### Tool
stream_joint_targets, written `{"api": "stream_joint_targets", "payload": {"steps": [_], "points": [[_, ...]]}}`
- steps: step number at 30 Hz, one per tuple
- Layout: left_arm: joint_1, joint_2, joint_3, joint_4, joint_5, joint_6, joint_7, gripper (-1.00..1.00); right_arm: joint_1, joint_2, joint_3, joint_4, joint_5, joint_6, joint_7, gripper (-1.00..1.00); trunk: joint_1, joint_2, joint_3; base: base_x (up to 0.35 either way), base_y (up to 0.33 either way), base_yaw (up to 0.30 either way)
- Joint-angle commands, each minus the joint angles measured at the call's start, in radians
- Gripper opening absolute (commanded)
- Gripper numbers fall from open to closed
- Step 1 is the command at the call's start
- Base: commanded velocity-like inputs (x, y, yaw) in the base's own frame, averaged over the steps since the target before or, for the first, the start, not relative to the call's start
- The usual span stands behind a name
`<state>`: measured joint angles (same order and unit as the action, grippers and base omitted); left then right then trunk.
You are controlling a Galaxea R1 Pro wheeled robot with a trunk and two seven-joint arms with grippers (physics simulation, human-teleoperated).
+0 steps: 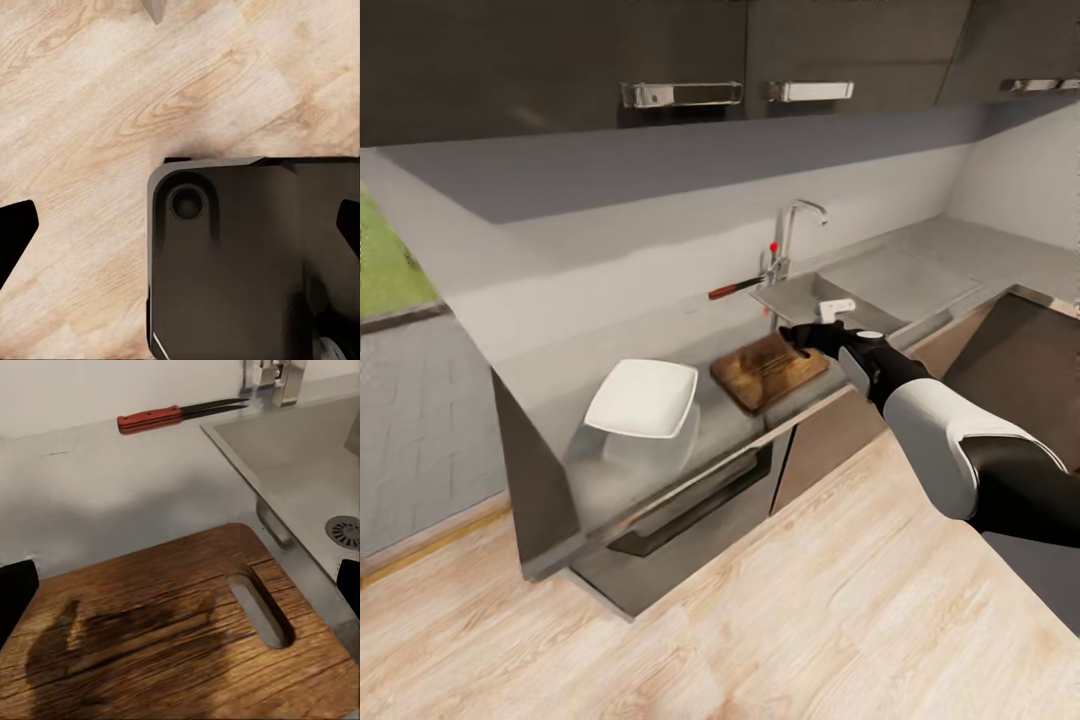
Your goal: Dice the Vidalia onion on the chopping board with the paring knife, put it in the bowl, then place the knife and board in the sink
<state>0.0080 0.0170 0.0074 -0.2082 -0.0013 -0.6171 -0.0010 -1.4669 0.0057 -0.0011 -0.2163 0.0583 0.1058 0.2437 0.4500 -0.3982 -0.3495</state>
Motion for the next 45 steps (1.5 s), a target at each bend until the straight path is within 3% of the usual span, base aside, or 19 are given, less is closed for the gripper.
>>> {"api": "stream_joint_targets", "payload": {"steps": [1,13,25,34,42,45], "points": [[0.001,-0.001,0.001,-0.002,0.0,-0.001,0.0,1.0,0.0,0.0,0.0,-0.002,0.006,0.005,0.003,1.0,0.0,-0.002,-0.002,-0.331,0.0,0.0],[0.0,-0.002,0.0,-0.002,-0.001,-0.001,0.003,1.0,0.002,0.003,0.0,0.001,0.006,-0.007,0.006,1.0,0.0,-0.002,-0.002,-0.331,-0.042,0.0],[0.0,-0.002,0.0,-0.002,-0.002,-0.001,0.003,1.0,0.002,0.004,0.0,0.07,0.006,-0.113,0.005,1.0,0.0,-0.002,-0.002,-0.317,-0.138,0.0],[0.001,-0.002,0.0,-0.002,-0.002,-0.001,0.003,1.0,0.004,0.001,0.0,0.186,0.009,-0.317,0.004,1.0,0.0,-0.002,-0.002,-0.267,-0.219,0.0],[0.0,-0.002,0.001,-0.003,-0.002,-0.001,0.003,1.0,0.112,-0.003,0.0,0.195,0.011,-0.343,0.003,1.0,0.0,-0.002,-0.002,-0.106,-0.091,0.0],[0.0,-0.002,0.001,-0.004,-0.002,-0.002,0.003,1.0,0.2,-0.006,0.0,0.195,0.011,-0.395,0.002,1.0,0.0,-0.002,-0.002,-0.01,-0.008,0.0]]}}
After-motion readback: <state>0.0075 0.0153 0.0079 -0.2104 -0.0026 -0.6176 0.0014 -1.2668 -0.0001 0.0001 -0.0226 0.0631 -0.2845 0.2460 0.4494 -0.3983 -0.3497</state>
